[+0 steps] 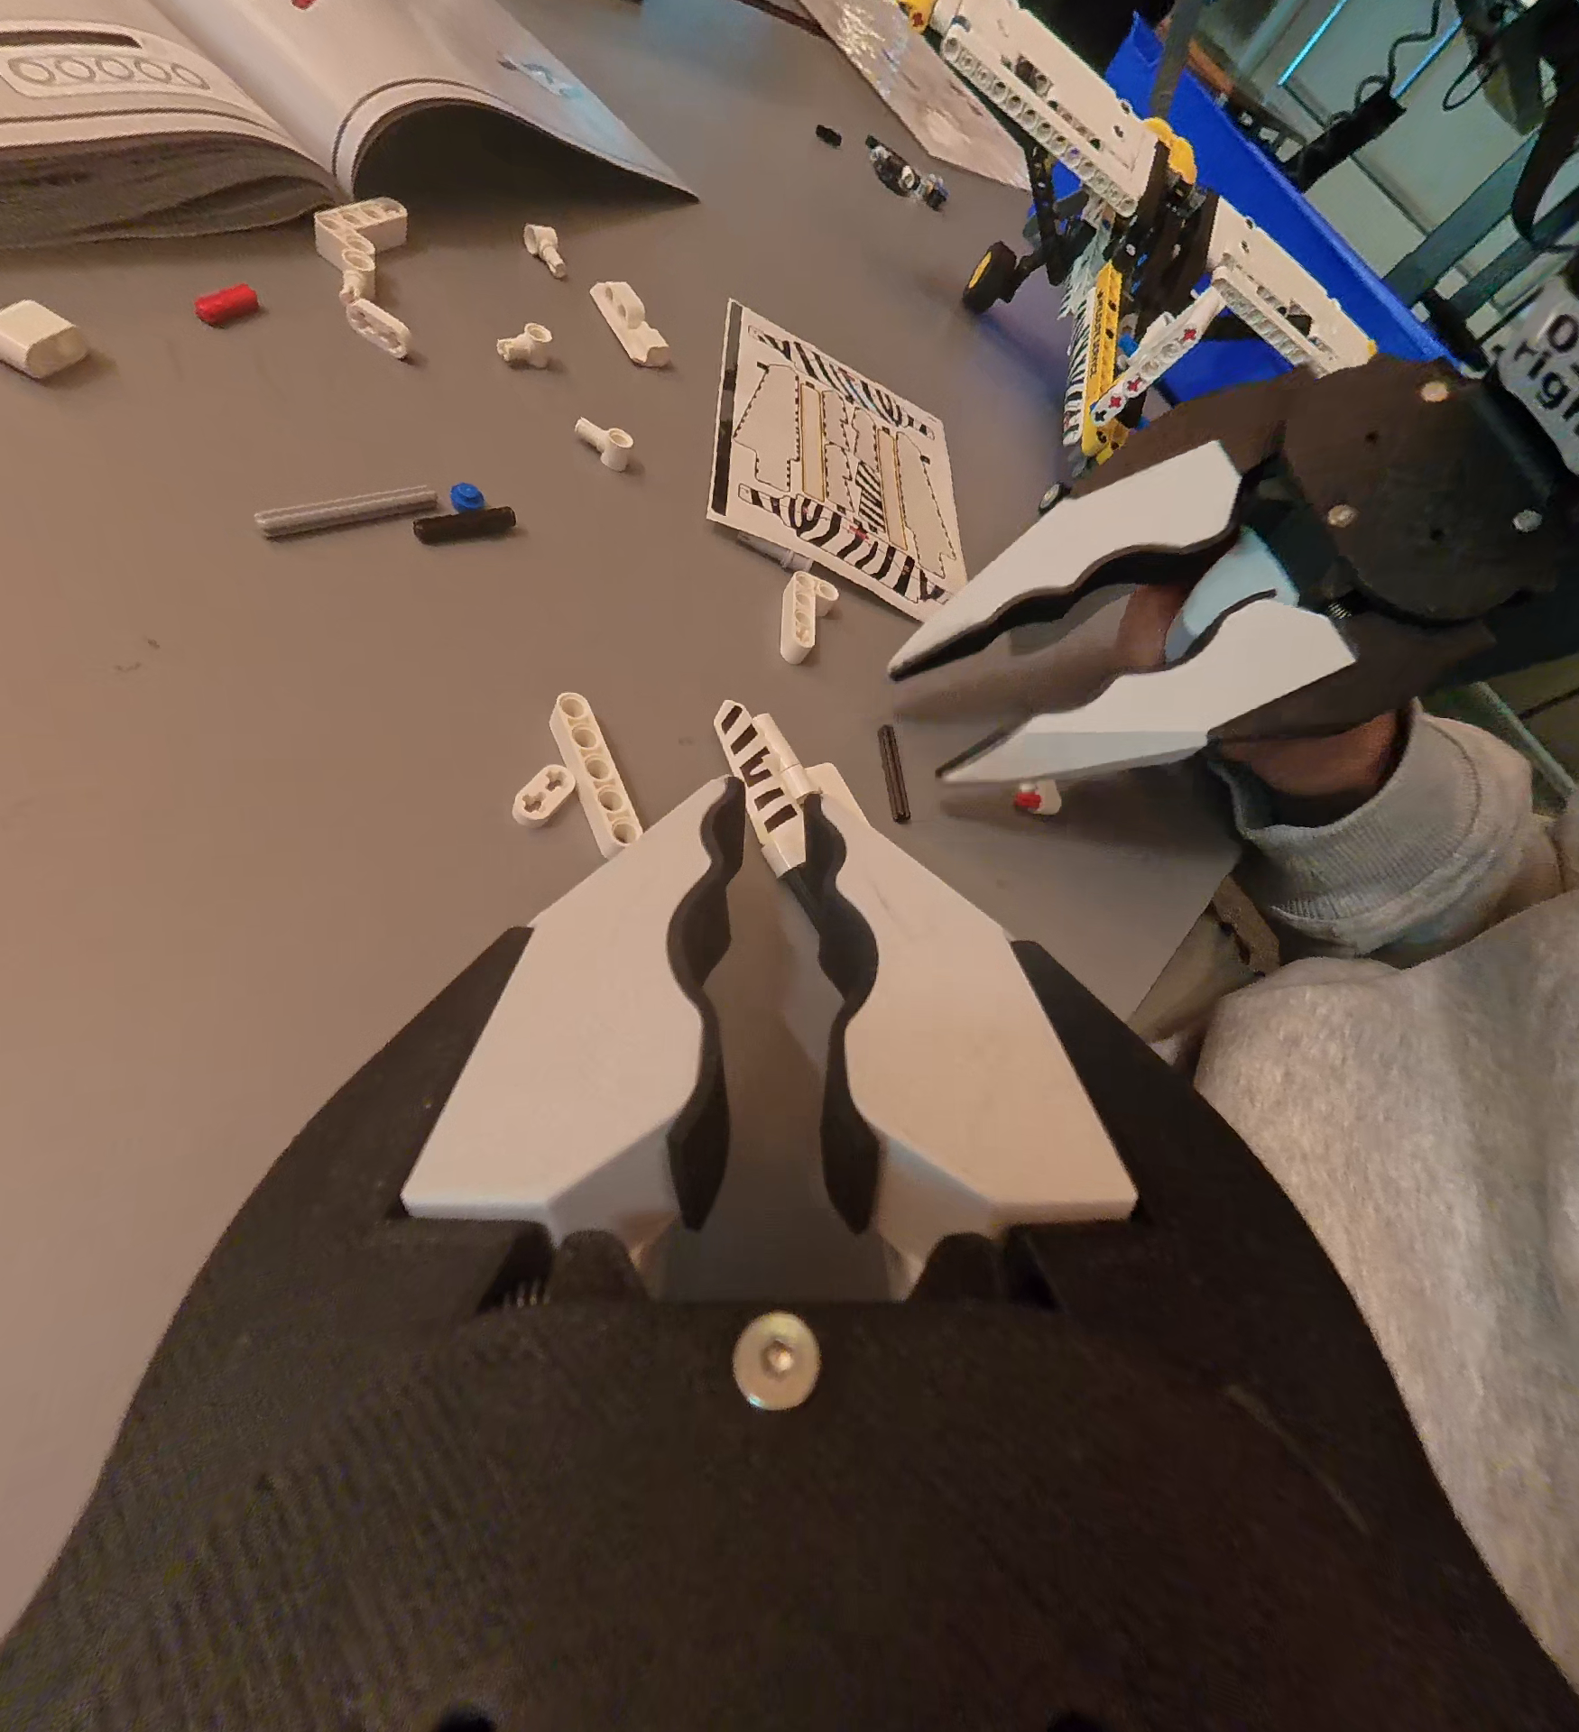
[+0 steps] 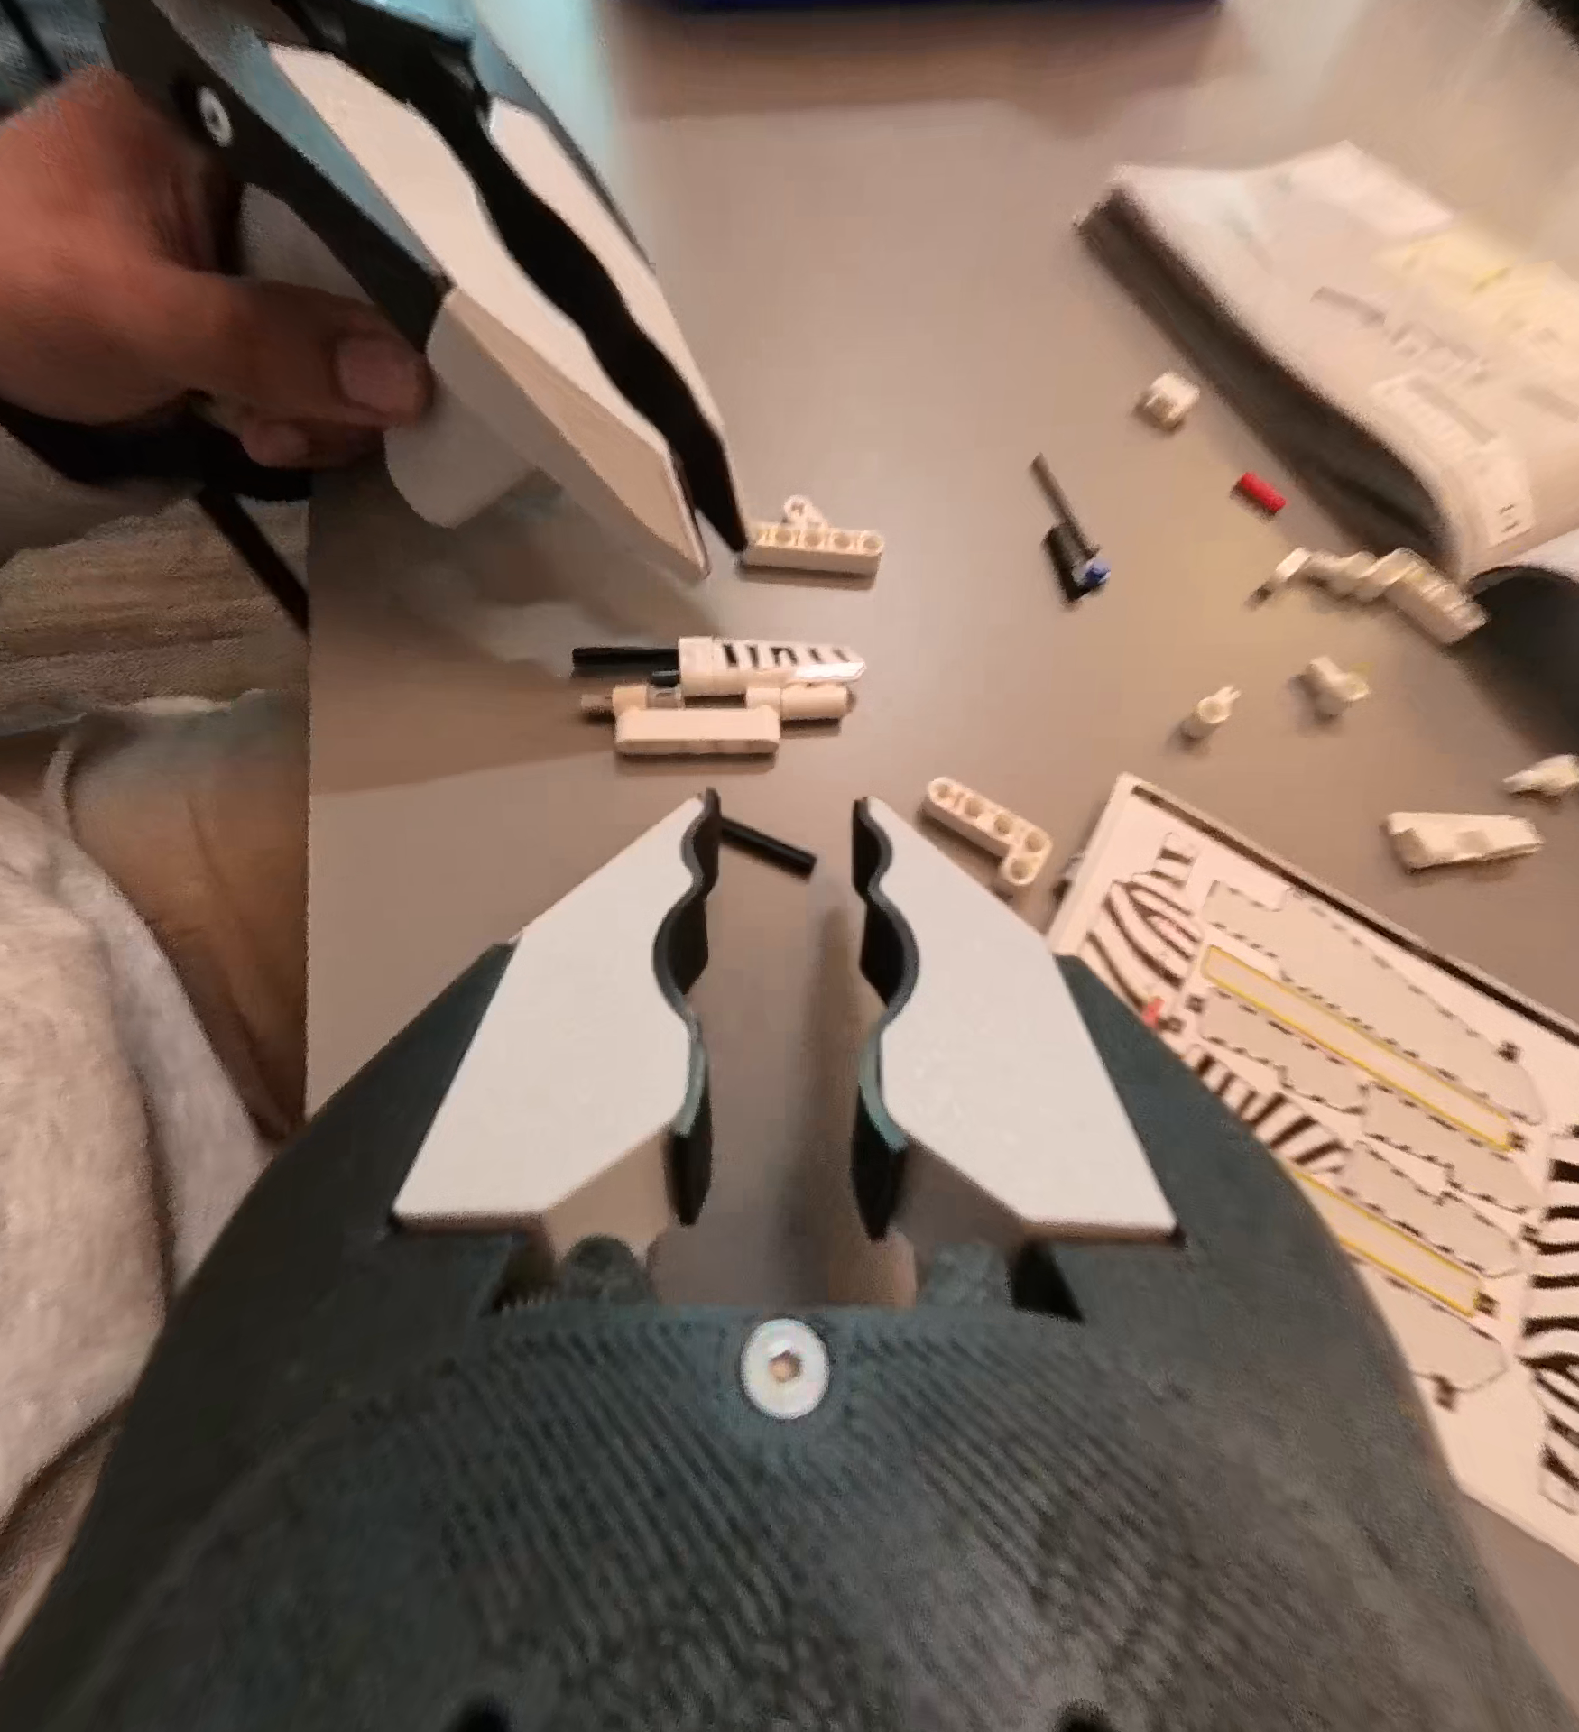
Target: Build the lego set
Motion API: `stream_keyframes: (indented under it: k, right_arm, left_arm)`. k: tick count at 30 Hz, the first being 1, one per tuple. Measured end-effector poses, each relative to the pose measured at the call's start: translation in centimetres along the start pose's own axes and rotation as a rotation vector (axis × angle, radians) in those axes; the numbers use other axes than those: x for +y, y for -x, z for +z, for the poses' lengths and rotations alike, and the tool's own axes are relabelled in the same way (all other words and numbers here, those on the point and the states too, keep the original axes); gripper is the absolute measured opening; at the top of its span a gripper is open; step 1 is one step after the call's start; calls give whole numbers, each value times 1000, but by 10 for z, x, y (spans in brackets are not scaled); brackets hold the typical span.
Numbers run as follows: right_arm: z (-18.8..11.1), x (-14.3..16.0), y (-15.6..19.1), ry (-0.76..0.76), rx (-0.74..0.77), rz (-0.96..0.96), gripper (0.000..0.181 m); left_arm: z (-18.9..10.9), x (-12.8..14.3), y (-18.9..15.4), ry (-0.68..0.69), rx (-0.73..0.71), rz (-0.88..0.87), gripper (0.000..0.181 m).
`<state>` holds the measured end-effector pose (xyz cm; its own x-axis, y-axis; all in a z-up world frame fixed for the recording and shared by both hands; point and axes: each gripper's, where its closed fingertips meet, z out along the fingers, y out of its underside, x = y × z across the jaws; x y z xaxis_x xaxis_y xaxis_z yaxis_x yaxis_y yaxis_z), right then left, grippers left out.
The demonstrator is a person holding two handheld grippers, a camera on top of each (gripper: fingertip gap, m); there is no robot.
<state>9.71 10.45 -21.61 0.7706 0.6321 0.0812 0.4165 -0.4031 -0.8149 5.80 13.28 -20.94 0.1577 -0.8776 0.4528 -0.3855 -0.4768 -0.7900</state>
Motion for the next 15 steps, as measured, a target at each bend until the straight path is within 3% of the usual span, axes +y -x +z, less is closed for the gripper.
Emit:
stream_keyframes:
  k: [5,15]
  right_arm:
    - [-14,-16,-15,-137,55,43,29]
    - [-12,-14,-19,-117,64,69,27]
  left_arm:
    - [1,1,0,9,11,-12,11]
    - [0,0,-2,3,44,-29,7]
